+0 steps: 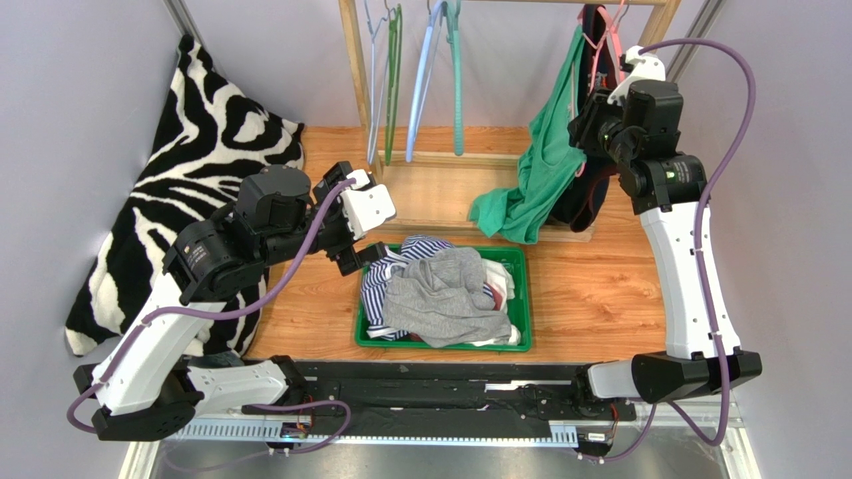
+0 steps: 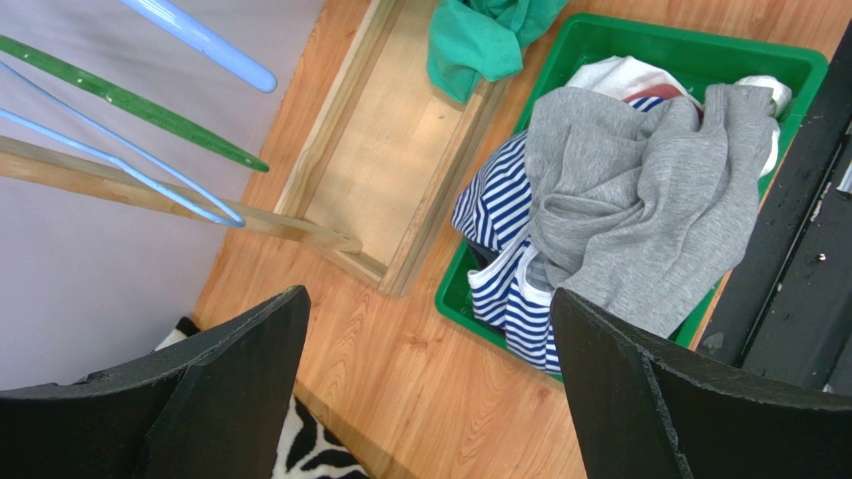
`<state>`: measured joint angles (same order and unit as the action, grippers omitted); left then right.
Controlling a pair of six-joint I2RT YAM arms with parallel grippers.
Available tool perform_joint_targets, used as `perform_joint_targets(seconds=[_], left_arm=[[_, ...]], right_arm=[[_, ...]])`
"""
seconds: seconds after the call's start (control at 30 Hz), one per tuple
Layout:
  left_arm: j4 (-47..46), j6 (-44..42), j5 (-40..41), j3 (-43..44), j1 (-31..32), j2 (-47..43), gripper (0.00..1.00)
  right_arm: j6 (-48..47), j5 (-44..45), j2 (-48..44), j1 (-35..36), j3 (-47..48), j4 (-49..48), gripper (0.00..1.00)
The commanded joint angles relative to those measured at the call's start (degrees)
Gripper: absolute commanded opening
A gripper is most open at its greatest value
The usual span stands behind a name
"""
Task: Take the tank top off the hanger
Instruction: Pick up the hanger from the clothesline.
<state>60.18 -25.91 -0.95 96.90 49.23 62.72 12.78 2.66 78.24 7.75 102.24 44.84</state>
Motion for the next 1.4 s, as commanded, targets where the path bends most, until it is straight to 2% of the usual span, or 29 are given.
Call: perform_joint_targets(seconds=[0.0,0.13,0.17,0.23,0.37,0.43,0.57,0.73,1.0,1.27,1.37], left_arm=[[-1.65,0.60,-0.01,-0.05,-0.28,-0.49,0.99],[-1.65,0.60,0.07,0.04,-0.28,-0.40,0.99],[-1.56,0.60,-0.02,-0.05,-0.28,-0.40,0.99],[-1.56,0.60,0.16,-0.05,-0.28,-0.49,0.99],[-1.65,0.51,0.33,-0.22,-0.28,-0.32,0.99],[-1.65,0.42,0.51,-0.31,-0.28,-0.32,0.99],[-1.56,0.25,0.77,-0.22,-0.28,-0.40,0.99],[-1.47,-0.10,0.86,-0.49,-0.37,-0.49,0.99],[-1.30,-0.02,0.86,0.30,-0.28,-0.23,0.99],[-1.47,0.07,0.86,-0.48,-0.37,-0.49,0.99],[-1.47,0.25,0.86,-0.57,-0.36,-0.40,0.99]], right_arm=[[0.67,-0.55,0.42,1.30,-2.30,-2.48,0.33],[-0.82,1.82,1.92,3.67,-0.82,-2.39,0.18],[-1.17,2.09,2.35,4.81,0.76,-2.39,0.10],[-2.57,2.53,3.41,6.13,2.61,-3.26,0.00],[-5.47,2.88,5.52,10.96,7.17,-6.25,0.00],[-6.53,2.97,8.33,12.54,12.44,-6.08,0.00],[-6.62,4.02,12.29,12.82,22.37,-5.55,0.00],[-7.32,5.08,12.30,12.82,26.70,-7.04,0.00],[-6.54,2.35,4.13,12.82,21.70,-13.11,0.00],[-7.24,-5.11,-7.74,12.82,10.19,-19.52,0.00],[-7.85,-5.12,-10.20,12.82,8.95,-19.53,0.00]])
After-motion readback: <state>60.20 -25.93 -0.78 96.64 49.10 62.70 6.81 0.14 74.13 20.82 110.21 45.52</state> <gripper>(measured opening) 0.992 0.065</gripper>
